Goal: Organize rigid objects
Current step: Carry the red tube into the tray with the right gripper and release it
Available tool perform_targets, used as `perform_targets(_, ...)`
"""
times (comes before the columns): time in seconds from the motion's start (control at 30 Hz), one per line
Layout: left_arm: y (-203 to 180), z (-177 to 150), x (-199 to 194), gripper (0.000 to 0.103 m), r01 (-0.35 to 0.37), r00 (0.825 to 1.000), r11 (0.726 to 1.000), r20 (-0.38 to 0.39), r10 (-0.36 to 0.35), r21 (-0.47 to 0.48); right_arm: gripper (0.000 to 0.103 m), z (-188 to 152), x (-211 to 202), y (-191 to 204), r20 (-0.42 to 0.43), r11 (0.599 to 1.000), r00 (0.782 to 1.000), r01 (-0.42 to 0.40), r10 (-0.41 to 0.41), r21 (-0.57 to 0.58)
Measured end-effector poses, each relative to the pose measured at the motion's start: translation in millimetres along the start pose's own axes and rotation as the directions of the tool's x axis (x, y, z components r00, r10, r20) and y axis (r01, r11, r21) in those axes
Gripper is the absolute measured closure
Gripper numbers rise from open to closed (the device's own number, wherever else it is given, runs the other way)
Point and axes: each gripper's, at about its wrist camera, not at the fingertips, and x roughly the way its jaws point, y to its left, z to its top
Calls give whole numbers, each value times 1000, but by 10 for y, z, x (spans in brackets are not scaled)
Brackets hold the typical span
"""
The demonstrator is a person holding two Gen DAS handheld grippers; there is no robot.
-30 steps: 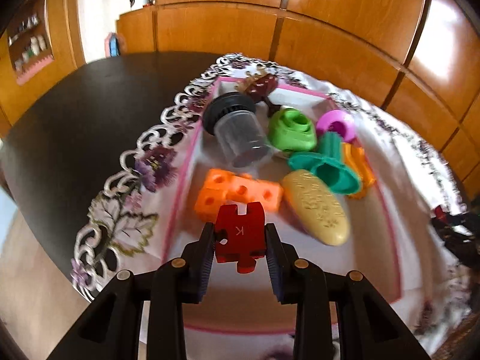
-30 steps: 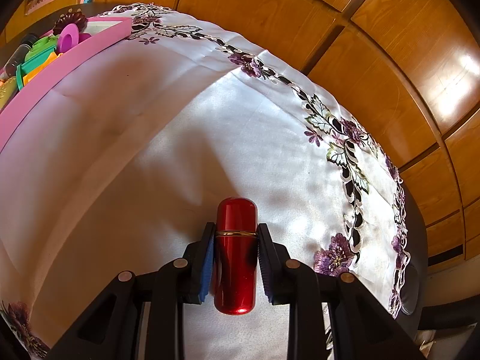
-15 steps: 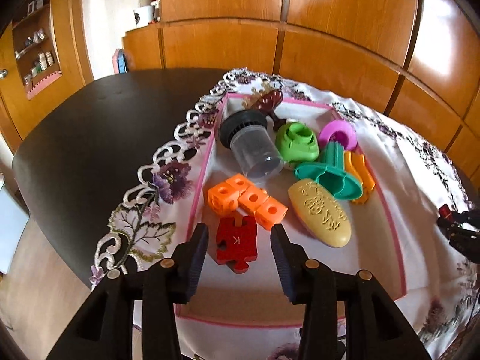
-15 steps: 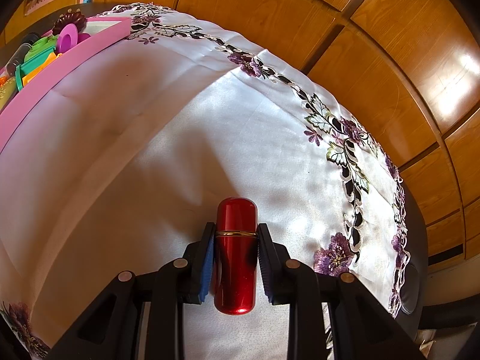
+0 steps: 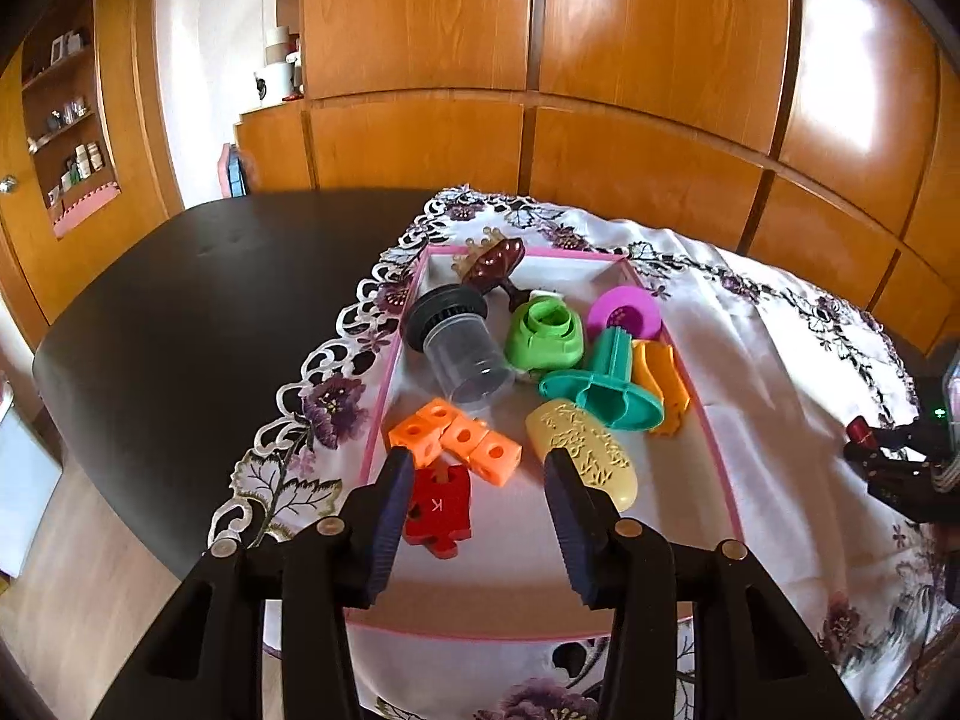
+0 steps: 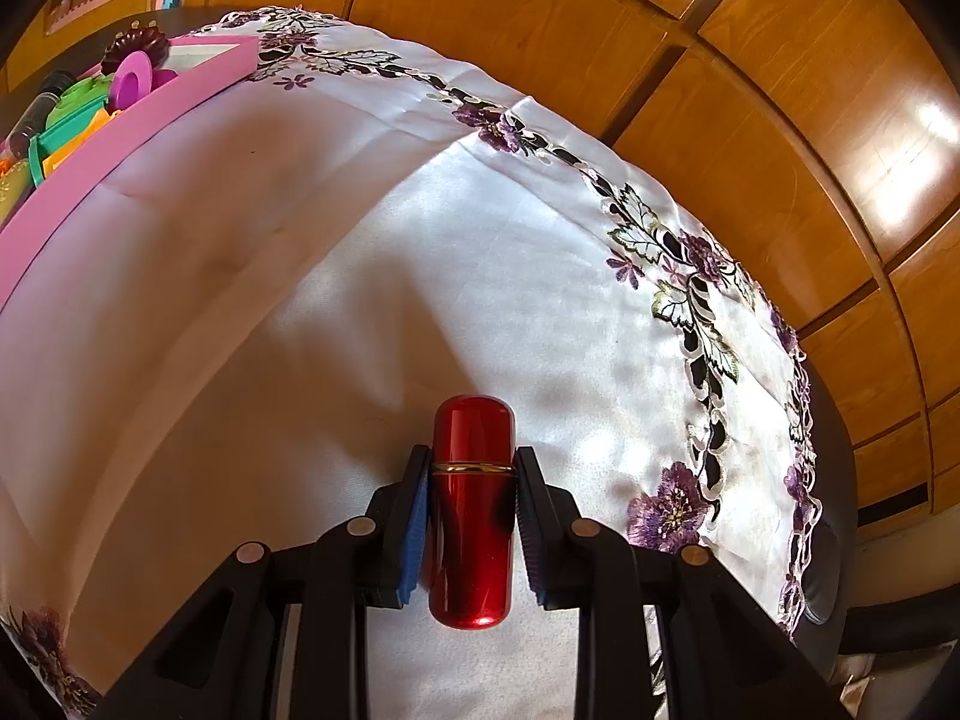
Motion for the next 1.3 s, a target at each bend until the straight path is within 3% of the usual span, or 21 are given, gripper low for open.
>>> perform_targets(0.27, 59, -2, -49, 55, 4, 1000, 1000, 5, -4, -19, 77, 21, -5, -37, -12, 999, 1000, -17, 18, 39)
perform_targets(0.37, 92, 12, -68, 55, 10, 1000, 1000, 11, -10, -28, 77, 59, -79, -126, -4, 992, 998, -62, 63, 109)
perform_targets(0.53, 154, 17, -60, 55, 7, 1000, 999, 11, -7, -45, 77, 199, -394, -144, 79, 971, 986, -159, 147, 177)
perform_targets(0.67, 240, 16, -70, 55, -6, 1000, 998, 21, 8, -63, 77, 378, -732, 92, 160, 958, 959, -255, 233, 132)
perform_targets(0.83, 443, 25, -102, 55, -39, 999, 994, 31, 43, -98, 77, 645, -1158, 563, 254, 913, 888, -406, 384, 38)
perform_targets(0.97, 612, -3, -103, 55, -67, 997, 989, 26, 71, -131, 77, 845, -1307, 1126, 248, 849, 815, -524, 524, -72)
perform_targets(1.1, 705, -49, -78, 55, -77, 997, 985, 13, 79, -155, 77, 963, -1232, 1667, 180, 792, 772, -595, 610, -136)
perform_targets(1.2, 755, -73, -66, 55, -81, 996, 983, 9, 84, -167, 77, 1007, -1109, 2009, 116, 755, 747, -638, 655, -153)
perform_targets(1.3, 804, -88, -36, 55, -82, 997, 980, 1, 84, -182, 77, 1053, -933, 2266, 74, 764, 765, -625, 640, -159)
